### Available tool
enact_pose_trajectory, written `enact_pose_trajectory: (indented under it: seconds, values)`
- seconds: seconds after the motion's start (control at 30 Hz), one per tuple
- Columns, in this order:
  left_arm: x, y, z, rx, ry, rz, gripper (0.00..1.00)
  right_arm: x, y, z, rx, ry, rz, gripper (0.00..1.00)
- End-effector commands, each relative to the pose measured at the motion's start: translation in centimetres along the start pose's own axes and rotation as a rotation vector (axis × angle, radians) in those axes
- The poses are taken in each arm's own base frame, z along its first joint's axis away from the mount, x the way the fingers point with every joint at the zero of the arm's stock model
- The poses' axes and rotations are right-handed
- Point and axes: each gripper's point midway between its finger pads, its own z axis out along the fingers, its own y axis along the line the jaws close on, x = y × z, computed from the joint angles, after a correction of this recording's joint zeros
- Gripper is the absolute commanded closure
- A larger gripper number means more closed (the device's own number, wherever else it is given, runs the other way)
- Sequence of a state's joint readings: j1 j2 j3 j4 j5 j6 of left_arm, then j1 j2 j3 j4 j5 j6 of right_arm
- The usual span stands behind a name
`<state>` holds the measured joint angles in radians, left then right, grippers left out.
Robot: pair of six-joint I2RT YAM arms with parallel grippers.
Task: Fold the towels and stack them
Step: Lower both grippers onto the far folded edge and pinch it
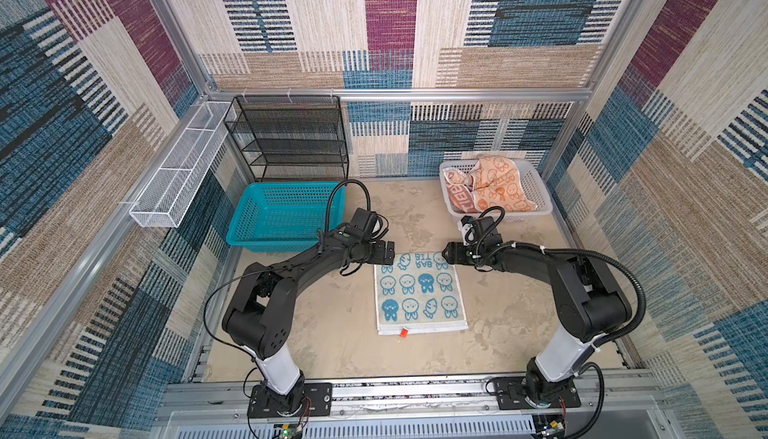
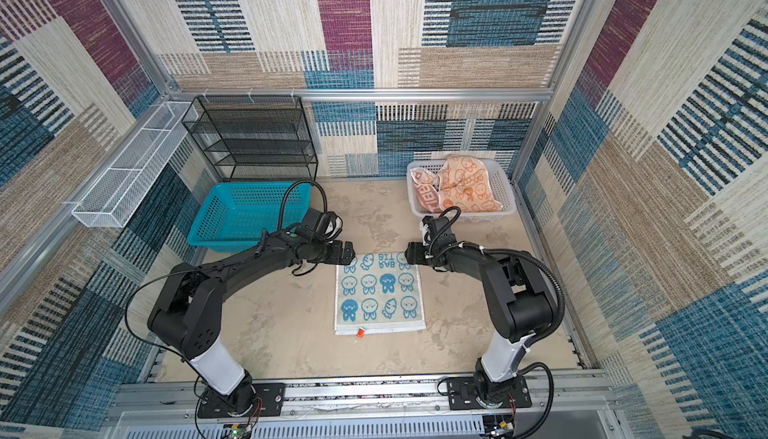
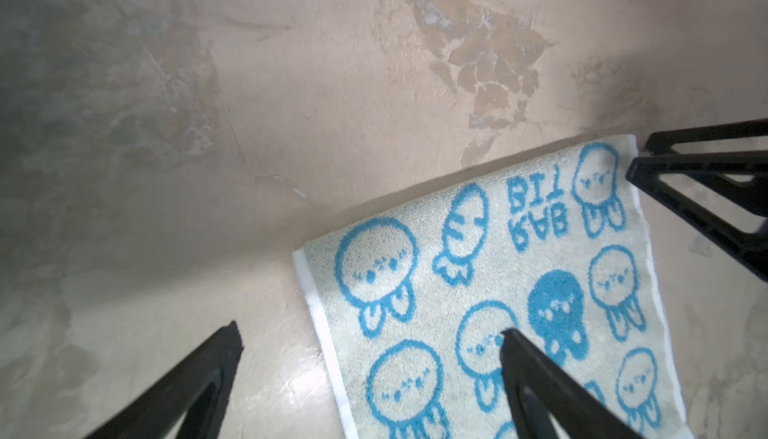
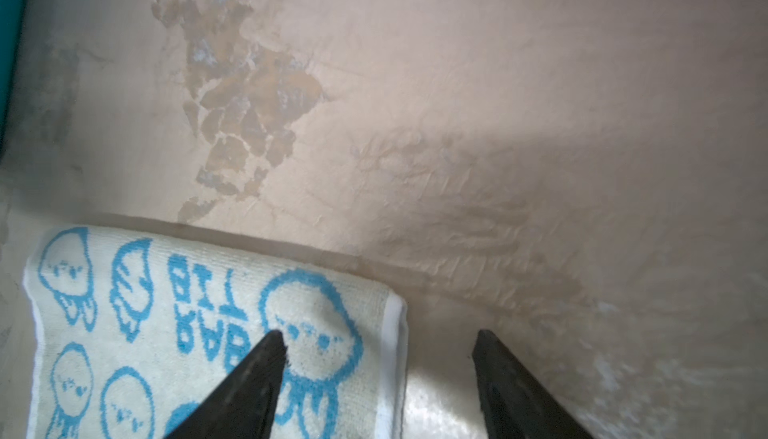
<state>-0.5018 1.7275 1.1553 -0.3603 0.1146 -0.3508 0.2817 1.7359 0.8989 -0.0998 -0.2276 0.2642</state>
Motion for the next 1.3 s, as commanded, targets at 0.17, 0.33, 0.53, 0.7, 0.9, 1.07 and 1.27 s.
enact_pose_trajectory:
  seconds: [0.17,0.33,0.53,0.7,0.9,1.07,1.27]
  values:
    - [0.6,-0.5,0.9,0.058,0.036,-0.028,0.0,0.5,0.1,0.9,-0.023,0.013,0.001,0.43]
    - [1.0,-0.1,1.2,0.064,0.057,-0.035,0.0,0.7,0.3,1.4,-0.039,0.026,0.007,0.53]
    - [1.8,0.4,1.7,0.077,0.083,-0.056,0.02,1.0,0.3,1.3,-0.041,0.03,0.017,0.72]
    - [2.1,0.9,2.8,0.072,0.108,-0.057,0.1,1.0,0.2,1.5,-0.04,0.032,0.023,0.86]
    - [1.4,1.7,3.8,0.06,0.105,-0.058,0.18,0.8,0.2,1.5,-0.033,0.028,0.017,0.88]
    - [-0.4,1.7,3.6,0.048,0.071,-0.034,0.23,0.9,0.1,1.5,-0.03,0.03,0.013,0.9]
    - [-0.2,1.7,4.6,0.051,0.118,-0.02,0.29,1.0,0.0,1.6,-0.025,0.033,0.013,0.9]
